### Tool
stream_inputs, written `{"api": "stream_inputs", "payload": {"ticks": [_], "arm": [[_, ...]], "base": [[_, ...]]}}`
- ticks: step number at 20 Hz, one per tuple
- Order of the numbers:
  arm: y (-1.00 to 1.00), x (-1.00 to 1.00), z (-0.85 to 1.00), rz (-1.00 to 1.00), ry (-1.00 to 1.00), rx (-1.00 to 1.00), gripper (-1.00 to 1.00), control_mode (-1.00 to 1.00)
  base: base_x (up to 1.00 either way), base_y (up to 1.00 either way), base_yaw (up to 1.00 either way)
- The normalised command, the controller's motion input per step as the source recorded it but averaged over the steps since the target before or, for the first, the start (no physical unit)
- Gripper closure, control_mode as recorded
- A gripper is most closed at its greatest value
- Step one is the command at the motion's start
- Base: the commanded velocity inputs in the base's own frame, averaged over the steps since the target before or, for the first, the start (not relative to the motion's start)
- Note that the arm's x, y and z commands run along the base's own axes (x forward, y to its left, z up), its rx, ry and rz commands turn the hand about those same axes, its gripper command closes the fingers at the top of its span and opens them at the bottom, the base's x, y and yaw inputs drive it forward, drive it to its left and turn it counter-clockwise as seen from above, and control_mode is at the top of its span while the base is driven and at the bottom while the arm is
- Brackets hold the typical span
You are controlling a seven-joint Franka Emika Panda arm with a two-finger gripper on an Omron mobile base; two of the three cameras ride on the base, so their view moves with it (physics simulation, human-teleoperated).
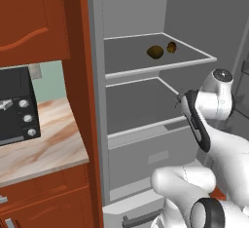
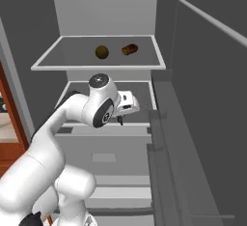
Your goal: Gather the sweet potato and avocado from the fridge and place them on a tray on the dining counter. Then gather the steak and fish from the fridge and place them on the other tray.
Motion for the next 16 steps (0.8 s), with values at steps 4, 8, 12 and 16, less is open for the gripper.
{"api": "stream_inputs", "payload": {"ticks": [4,8,12,16], "arm": [[0.34,-0.70,0.51,-0.08,0.09,0.09,1.00,-1.00],[0.40,-0.79,0.46,-0.11,0.02,0.06,1.00,-1.00],[0.41,-0.87,0.50,-0.12,0.00,0.03,1.00,-1.00],[0.44,-0.88,0.47,-0.12,0.00,0.02,1.00,-1.00]], "base": [[0.00,0.00,0.00],[0.00,0.00,0.00],[0.00,0.00,0.00],[0.00,0.00,0.00]]}}
